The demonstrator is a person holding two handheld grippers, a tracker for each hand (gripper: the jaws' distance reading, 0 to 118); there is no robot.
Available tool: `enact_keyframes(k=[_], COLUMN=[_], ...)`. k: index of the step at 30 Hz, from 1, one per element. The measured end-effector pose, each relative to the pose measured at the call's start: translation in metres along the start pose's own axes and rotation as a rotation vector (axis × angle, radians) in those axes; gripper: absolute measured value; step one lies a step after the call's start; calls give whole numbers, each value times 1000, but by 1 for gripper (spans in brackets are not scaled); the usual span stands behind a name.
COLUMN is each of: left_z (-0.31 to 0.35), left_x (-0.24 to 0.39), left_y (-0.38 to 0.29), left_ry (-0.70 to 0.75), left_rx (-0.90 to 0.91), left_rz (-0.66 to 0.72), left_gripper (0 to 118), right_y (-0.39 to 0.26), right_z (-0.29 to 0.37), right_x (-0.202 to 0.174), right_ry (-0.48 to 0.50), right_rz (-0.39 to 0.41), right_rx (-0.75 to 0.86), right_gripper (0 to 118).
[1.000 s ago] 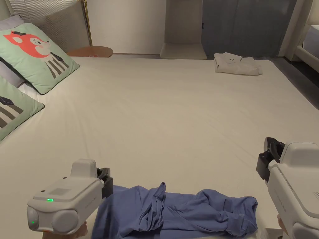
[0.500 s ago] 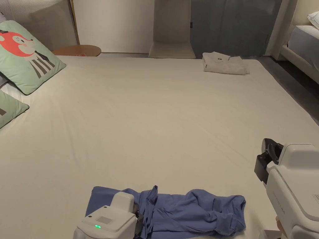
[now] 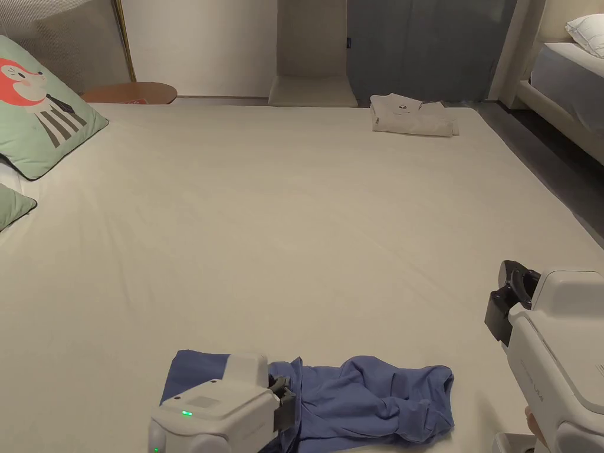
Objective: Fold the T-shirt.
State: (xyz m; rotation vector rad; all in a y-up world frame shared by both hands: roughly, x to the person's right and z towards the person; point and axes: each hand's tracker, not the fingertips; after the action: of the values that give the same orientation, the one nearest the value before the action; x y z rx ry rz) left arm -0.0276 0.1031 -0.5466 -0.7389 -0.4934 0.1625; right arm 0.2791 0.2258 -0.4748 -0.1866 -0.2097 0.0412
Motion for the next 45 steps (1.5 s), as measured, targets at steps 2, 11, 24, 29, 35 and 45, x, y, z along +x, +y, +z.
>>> enact_keyframes(k=[2, 11, 24, 29, 35, 45], left_z=[18, 77, 47, 22, 33, 110], left_x=[-19, -131, -211, -225, -212, -219], left_y=[14, 46, 5, -6, -1, 23], left_ry=[-41, -145, -316, -306, -216, 56], left_rx=[31, -2, -177, -200, -147, -112], left_rz=[72, 407, 569, 577, 537, 394], left_gripper=[0, 82, 102, 61, 9, 8], right_y=[1, 3, 2, 1, 0, 4], right_z=[0, -2, -5, -7, -10, -12], right_x=[-3, -24, -37, -34, -35, -47], right_ry=[8, 54, 68, 56, 56, 109], right_rz=[4, 9, 34, 39, 41, 33], right_rx=[1, 0, -36, -42, -40, -32], right_gripper=[1, 1, 1, 1, 1, 1])
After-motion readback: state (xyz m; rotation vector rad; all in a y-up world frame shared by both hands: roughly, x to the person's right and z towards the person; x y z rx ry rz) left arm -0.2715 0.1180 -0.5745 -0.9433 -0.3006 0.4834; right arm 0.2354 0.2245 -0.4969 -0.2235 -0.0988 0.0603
